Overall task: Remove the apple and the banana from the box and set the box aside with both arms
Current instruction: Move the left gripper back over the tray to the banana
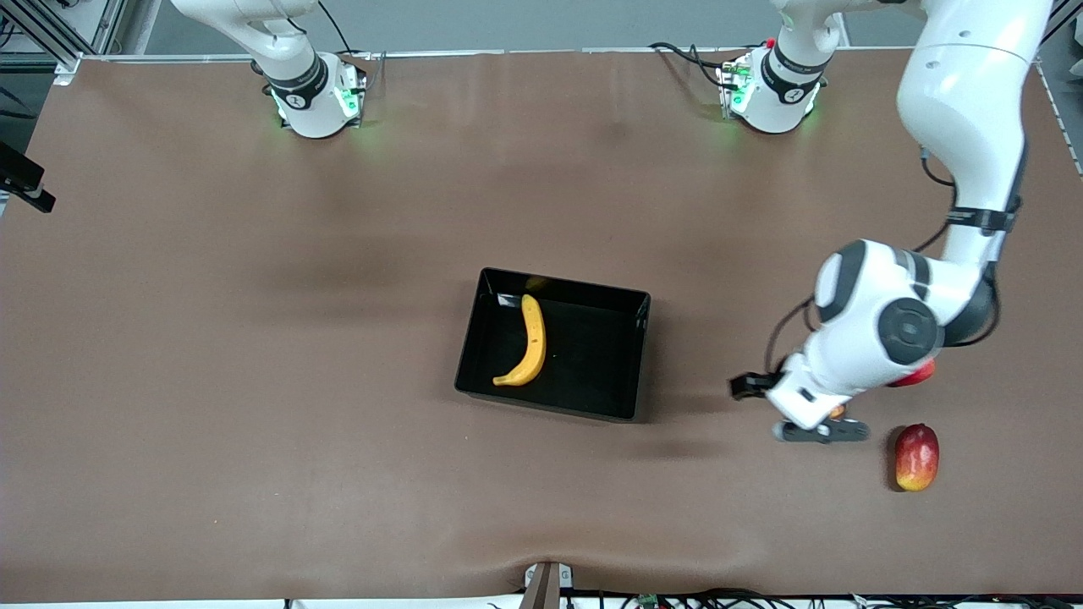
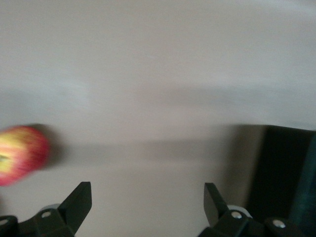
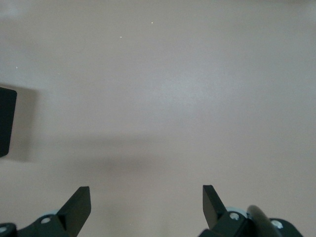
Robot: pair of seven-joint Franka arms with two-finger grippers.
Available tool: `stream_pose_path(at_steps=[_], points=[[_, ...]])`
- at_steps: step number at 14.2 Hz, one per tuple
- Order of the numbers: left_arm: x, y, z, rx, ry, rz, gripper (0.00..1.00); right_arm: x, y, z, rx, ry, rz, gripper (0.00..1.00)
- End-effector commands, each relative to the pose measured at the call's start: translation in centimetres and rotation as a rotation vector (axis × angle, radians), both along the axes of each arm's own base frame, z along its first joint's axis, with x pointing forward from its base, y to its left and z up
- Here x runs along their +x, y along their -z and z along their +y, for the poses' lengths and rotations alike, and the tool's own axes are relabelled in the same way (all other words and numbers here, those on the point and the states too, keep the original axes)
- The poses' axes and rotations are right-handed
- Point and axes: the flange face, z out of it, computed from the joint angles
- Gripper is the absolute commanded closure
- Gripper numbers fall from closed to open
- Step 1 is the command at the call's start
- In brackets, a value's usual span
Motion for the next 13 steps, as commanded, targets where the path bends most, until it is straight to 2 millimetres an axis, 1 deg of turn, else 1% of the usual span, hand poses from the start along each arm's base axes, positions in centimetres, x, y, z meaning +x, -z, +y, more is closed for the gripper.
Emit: stream_pose_path(at_steps=[1, 3, 4, 6, 8, 9, 11, 13], points=[[-3.1, -1.0, -7.5, 0.008, -0.01, 0.008, 0.0, 0.3, -0.4, 0.6, 0.013, -0.008, -0.003, 0.0], [-5.8, -1.0, -14.1, 0.002, 0.018, 0.004, 0.0, 0.3, -0.4, 0.6, 0.013, -0.007, -0.004, 0.0], [-7.1, -0.4, -16.8, 0.008, 0.041, 0.004, 0.0, 0.3, -0.4, 0.6, 0.013, -0.007, -0.006, 0.0], [-7.9, 0.6, -20.6, -0.021, 0.057, -0.025, 0.0, 0.3, -0.4, 0.7, 0.013, -0.008, -0.006, 0.0], [-8.7, 1.8, -23.4, -0.061, 0.091, -0.062, 0.0, 0.3, -0.4, 0.6, 0.013, -0.007, -0.007, 0.0], [-9.5, 2.6, -25.1, -0.087, 0.109, -0.085, 0.0, 0.3, -0.4, 0.6, 0.013, -0.007, -0.007, 0.0], [-10.7, 4.5, -27.7, -0.096, 0.139, -0.134, 0.0, 0.4, -0.5, 0.6, 0.012, -0.007, -0.013, 0.0], [-11.8, 6.7, -30.4, -0.075, 0.131, -0.148, 0.0, 0.7, -0.6, 1.2, 0.009, -0.019, -0.033, 0.0]])
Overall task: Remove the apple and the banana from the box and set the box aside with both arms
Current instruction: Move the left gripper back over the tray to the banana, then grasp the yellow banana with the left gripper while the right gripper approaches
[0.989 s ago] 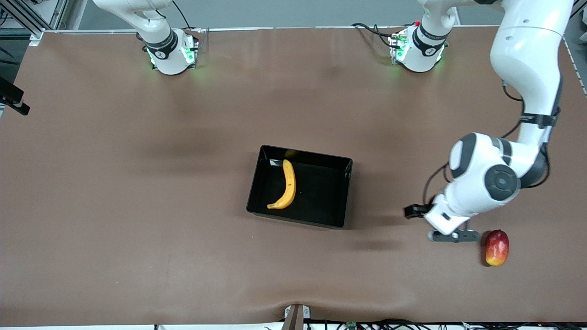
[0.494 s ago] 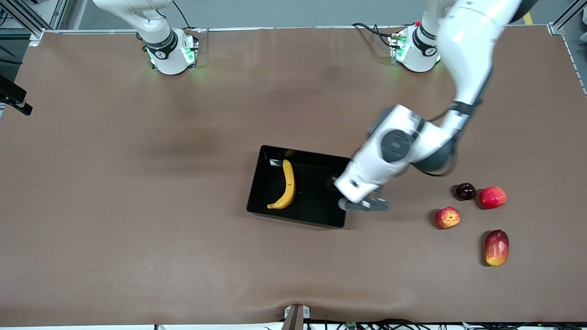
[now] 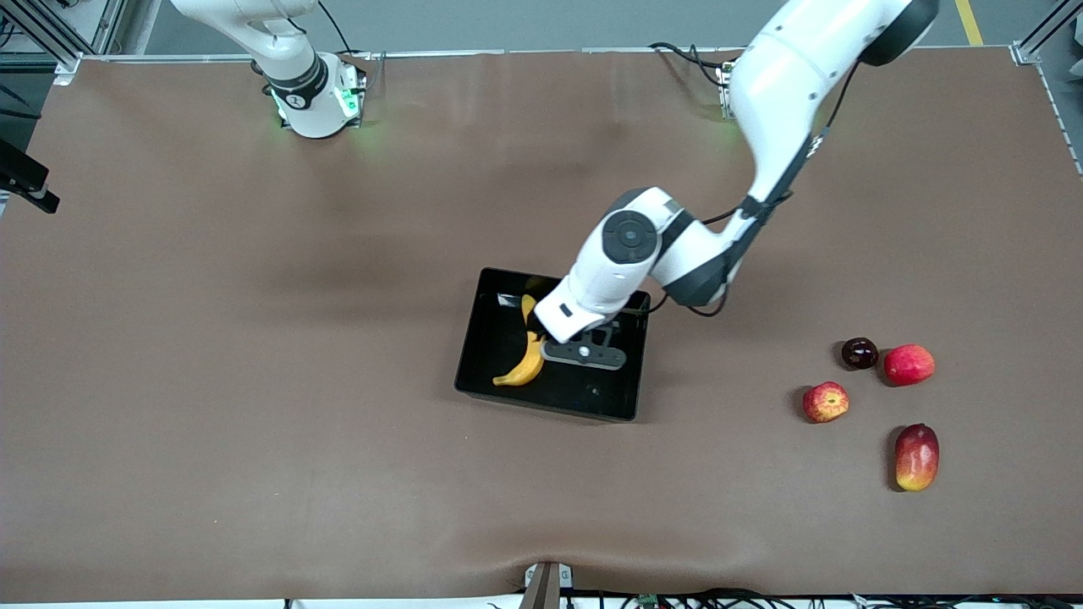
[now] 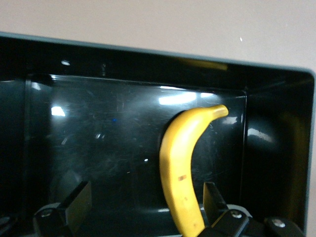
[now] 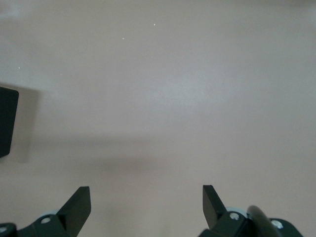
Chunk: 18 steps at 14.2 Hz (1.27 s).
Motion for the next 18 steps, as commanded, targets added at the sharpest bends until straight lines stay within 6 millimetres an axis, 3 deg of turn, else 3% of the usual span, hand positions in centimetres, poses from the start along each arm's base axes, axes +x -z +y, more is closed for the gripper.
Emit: stream_pose_path(at_steps=[1, 4, 8, 9, 10, 12, 14, 15, 17, 18], points=[[-0.8, 2.3, -4.2, 0.021, -0.021, -0.049, 0.0, 0.6, -0.4, 0.8, 0.01, -0.011, -0.02, 0.0], [-2.0, 4.6, -6.6, 0.063, -0.048, -0.078, 0.0, 1.2, 0.4, 0.8, 0.009, -0.011, -0.007, 0.0], [-3.0, 7.9, -7.0, 0.116, -0.019, -0.101, 0.0, 1.4, 0.8, 0.9, 0.007, -0.014, -0.002, 0.0], [-3.2, 8.4, -7.1, 0.128, -0.013, -0.106, 0.0, 1.7, 1.2, 0.9, 0.007, -0.014, 0.006, 0.0], [-3.4, 8.6, -7.2, 0.134, -0.01, -0.108, 0.0, 3.1, 3.2, 1.1, 0.002, -0.017, 0.03, 0.0], [-3.4, 9.1, -7.1, 0.138, -0.009, -0.103, 0.0, 3.3, 3.3, 1.2, 0.002, -0.017, 0.03, 0.0], [-3.5, 9.5, -7.0, 0.142, -0.01, -0.098, 0.17, 3.3, 3.2, 1.5, 0.002, -0.022, 0.029, 0.0], [-3.5, 9.5, -7.0, 0.141, -0.011, -0.098, 0.36, 3.5, 3.4, 1.5, 0.001, -0.022, 0.032, 0.0], [-3.6, 9.5, -7.1, 0.142, -0.01, -0.099, 0.94, 4.7, 5.4, 1.1, -0.003, -0.016, 0.055, 0.0], [-3.7, 9.4, -7.2, 0.14, -0.01, -0.1, 1.0, 5.5, 6.5, 1.4, -0.007, -0.019, 0.056, 0.0]])
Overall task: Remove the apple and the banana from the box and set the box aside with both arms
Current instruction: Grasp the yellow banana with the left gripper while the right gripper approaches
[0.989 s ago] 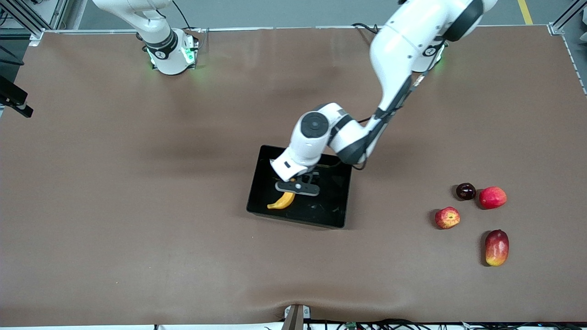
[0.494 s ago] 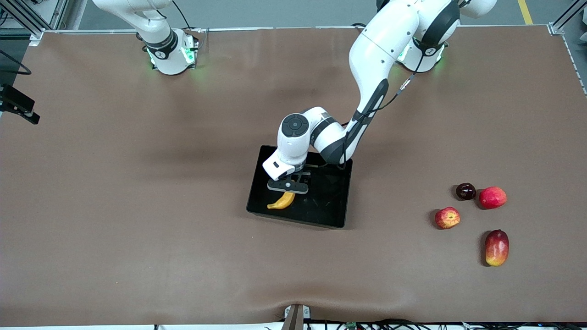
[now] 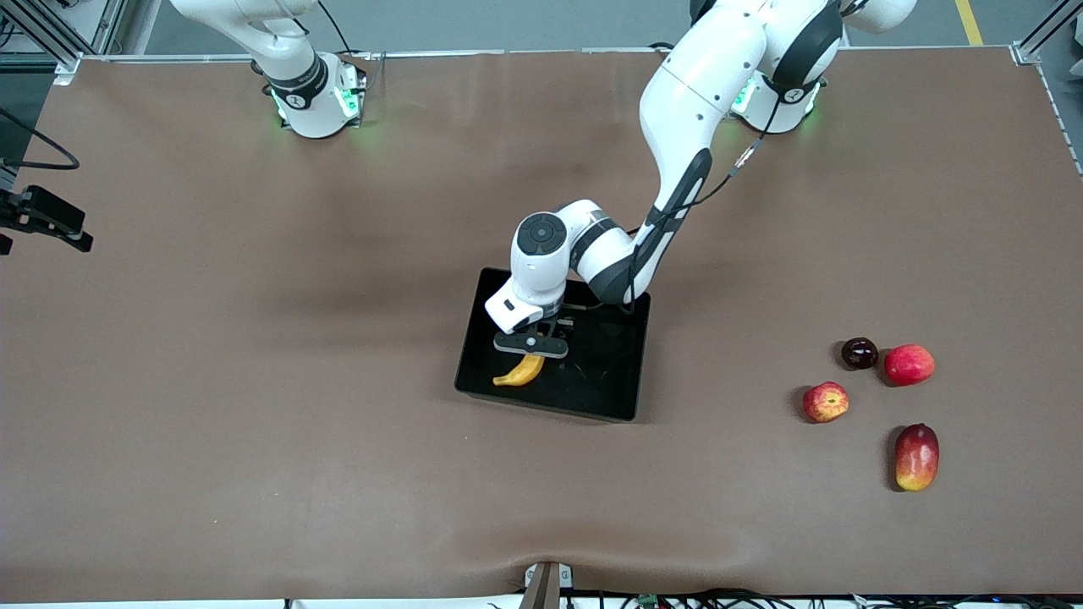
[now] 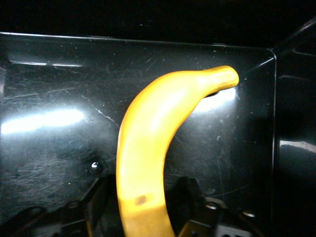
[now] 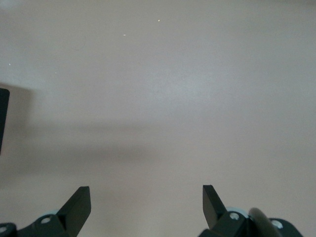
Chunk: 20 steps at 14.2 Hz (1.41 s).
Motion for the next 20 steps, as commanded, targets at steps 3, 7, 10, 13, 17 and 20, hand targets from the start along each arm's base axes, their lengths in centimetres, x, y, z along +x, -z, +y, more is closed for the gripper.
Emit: stream_pose_path(at_steps=[3, 7, 10, 13, 17, 20], points=[[0.8, -1.9, -0.4, -0.007, 0.001, -0.054, 1.0, 3.6, 4.7, 3.8, -0.018, -0.065, 0.045, 0.0], [1.7, -7.6, -0.4, -0.037, -0.001, -0.094, 1.0, 6.4, 11.2, 3.9, -0.017, -0.058, 0.11, 0.0], [1.9, -12.4, 0.4, -0.014, -0.02, -0.08, 1.0, 7.2, 14.7, 5.5, 0.096, -0.028, 0.154, 0.0], [3.2, -18.9, 2.9, -0.019, -0.057, -0.1, 1.0, 7.4, 16.1, 6.9, 0.202, -0.003, 0.179, 0.0], [7.4, -23.7, 10.5, 0.055, 0.013, -0.095, 1.0, 7.9, 18.0, 14.3, 0.321, 0.11, 0.214, 0.0], [11.6, -23.9, 18.3, 0.12, 0.055, -0.059, 1.0, 7.9, 20.3, 23.4, 0.291, 0.143, 0.186, 0.0]])
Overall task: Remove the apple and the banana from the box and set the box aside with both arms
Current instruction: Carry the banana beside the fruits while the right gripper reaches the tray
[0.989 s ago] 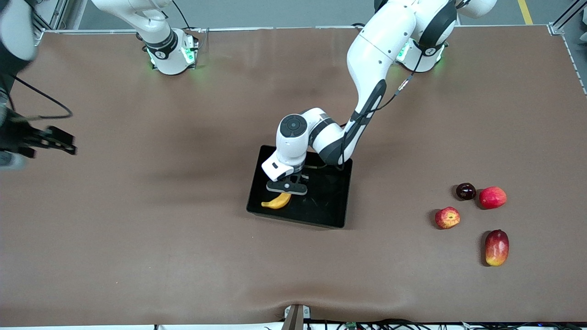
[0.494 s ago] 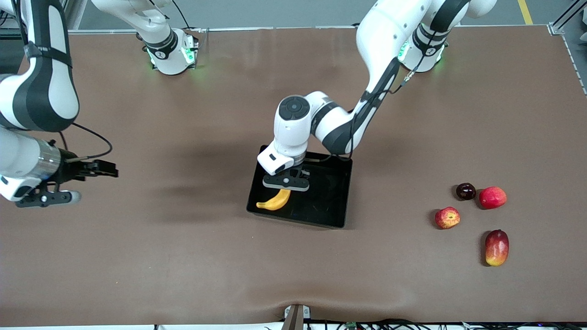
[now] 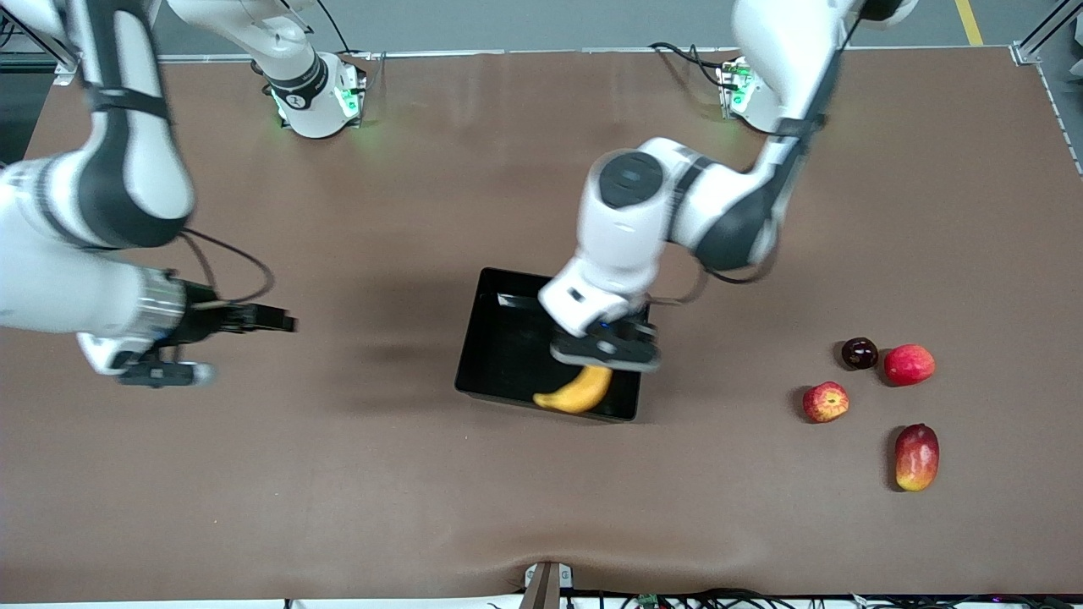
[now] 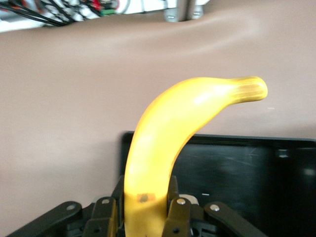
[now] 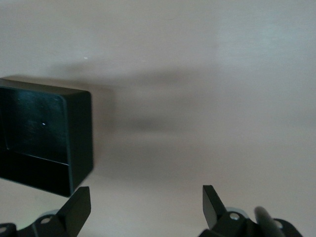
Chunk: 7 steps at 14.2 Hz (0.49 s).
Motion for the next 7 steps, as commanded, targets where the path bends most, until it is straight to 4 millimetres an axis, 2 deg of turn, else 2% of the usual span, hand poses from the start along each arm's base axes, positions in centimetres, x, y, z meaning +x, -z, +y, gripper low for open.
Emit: stream_pose_path(at_steps=[1, 4, 7], points=[[2.8, 0.5, 7.2, 0.071, 0.067, 0.048, 1.0, 0.1, 2.8, 7.8, -0.017, 0.054, -0.018, 0.0], [6.1, 1.3, 16.2, 0.139, 0.183, 0.093, 1.0, -0.8, 6.9, 15.4, -0.043, 0.07, -0.05, 0.0], [9.3, 5.5, 28.2, 0.192, 0.283, 0.158, 1.0, -2.2, 11.8, 20.9, -0.077, 0.063, -0.073, 0.0]])
